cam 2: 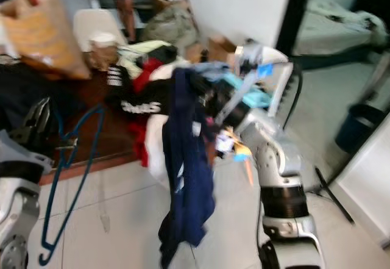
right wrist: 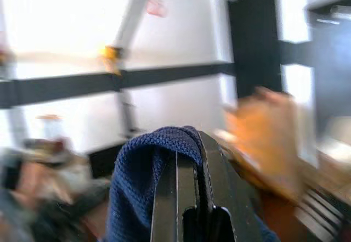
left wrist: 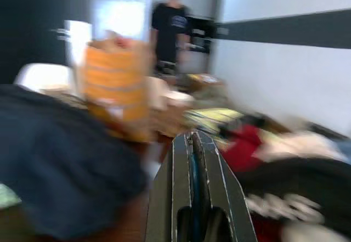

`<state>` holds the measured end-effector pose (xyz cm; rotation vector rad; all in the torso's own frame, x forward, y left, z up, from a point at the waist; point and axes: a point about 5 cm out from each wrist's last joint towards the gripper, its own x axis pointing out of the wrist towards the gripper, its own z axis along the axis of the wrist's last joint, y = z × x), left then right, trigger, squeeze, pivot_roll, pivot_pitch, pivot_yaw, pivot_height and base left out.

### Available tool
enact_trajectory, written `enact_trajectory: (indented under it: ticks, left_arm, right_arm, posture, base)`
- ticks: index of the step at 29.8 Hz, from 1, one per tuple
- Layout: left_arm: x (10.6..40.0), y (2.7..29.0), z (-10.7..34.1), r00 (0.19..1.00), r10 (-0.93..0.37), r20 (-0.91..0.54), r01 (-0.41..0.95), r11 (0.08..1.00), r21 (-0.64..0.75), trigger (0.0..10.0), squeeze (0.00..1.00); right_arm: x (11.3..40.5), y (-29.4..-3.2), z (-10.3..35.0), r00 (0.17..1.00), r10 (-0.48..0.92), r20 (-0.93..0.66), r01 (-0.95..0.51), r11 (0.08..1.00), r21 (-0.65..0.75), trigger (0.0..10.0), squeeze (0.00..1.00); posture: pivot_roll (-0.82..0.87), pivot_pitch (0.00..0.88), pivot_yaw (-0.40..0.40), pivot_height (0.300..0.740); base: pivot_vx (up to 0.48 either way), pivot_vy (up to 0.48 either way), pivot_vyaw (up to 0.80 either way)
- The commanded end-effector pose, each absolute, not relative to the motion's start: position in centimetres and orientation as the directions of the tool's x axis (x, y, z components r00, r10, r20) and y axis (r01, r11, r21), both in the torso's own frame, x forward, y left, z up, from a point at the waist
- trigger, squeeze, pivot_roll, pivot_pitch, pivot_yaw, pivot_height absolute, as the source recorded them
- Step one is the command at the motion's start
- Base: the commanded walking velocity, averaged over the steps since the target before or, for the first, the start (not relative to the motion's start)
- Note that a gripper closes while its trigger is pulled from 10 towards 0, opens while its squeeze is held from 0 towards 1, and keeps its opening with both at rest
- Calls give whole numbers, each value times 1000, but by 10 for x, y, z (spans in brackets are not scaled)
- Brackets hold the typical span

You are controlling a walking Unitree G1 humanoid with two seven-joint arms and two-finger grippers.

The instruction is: Hang hanger

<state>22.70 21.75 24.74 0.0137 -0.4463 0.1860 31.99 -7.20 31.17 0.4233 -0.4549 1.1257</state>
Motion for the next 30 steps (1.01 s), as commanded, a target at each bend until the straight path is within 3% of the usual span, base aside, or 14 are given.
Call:
enact_trajectory:
  ticks: [1, 10, 14, 16, 20, 21, 24, 27, 30]
  left_arm:
    - [229, 211, 253, 885, 152, 439, -165, 986, -9, 10000, 0]
    - [232, 206, 264, 877, 141, 459, -163, 987, 7, 10000, 0]
    - [236, 200, 261, 889, 117, 442, -135, 991, 11, 10000, 0]
    - [239, 193, 258, 901, 84, 425, -100, 995, 16, 10000, 0]
    - [241, 187, 255, 911, 65, 408, -76, 997, 12, 10000, 0]
    - [241, 184, 254, 916, 51, 398, -60, 998, 10, 10000, 0]
    - [241, 182, 252, 920, 39, 391, -45, 999, 7, 10000, 0]
    - [241, 170, 246, 931, -46, 361, 38, 999, 27, 10000, 0]
    - [240, 163, 245, 928, -95, 359, 87, 996, 36, 10000, 0]
  right_arm:
    - [321, -82, 324, 361, 716, 598, -919, 381, 99, 10000, 0]
    - [325, -82, 359, 336, 651, 681, -922, 374, 98, 10000, 0]
    - [352, -109, 403, 512, 400, 760, -785, 578, 224, 10000, 0]
    - [359, -110, 404, 562, 396, 726, -726, 657, 203, 10000, 0]
    - [365, -111, 401, 612, 388, 690, -663, 727, 179, 10000, 0]
    - [370, -115, 392, 671, 365, 646, -596, 783, 177, 10000, 0]
    - [374, -119, 385, 715, 342, 610, -541, 823, 172, 10000, 0]
    - [386, -145, 355, 854, 235, 464, -294, 954, 57, 10000, 0]
    - [392, -163, 345, 891, 175, 418, -200, 980, 16, 10000, 0]
  posture:
    - [63, 0, -79, 740]
    - [73, 0, -85, 740]
    - [73, 0, -84, 740]
    - [75, 0, -89, 740]
    - [76, 0, -90, 740]
    - [75, 0, -88, 740]
    - [71, 0, -83, 740]
    - [63, 0, -75, 740]
    - [61, 0, -72, 740]
  base:
    - [472, 0, 750]
    - [472, 0, 749]
    - [472, 0, 750]
    - [435, 0, 744]
    - [336, 0, 688]
    - [0, 0, 0]
    - [0, 0, 0]
    - [0, 0, 0]
    - [0, 0, 0]
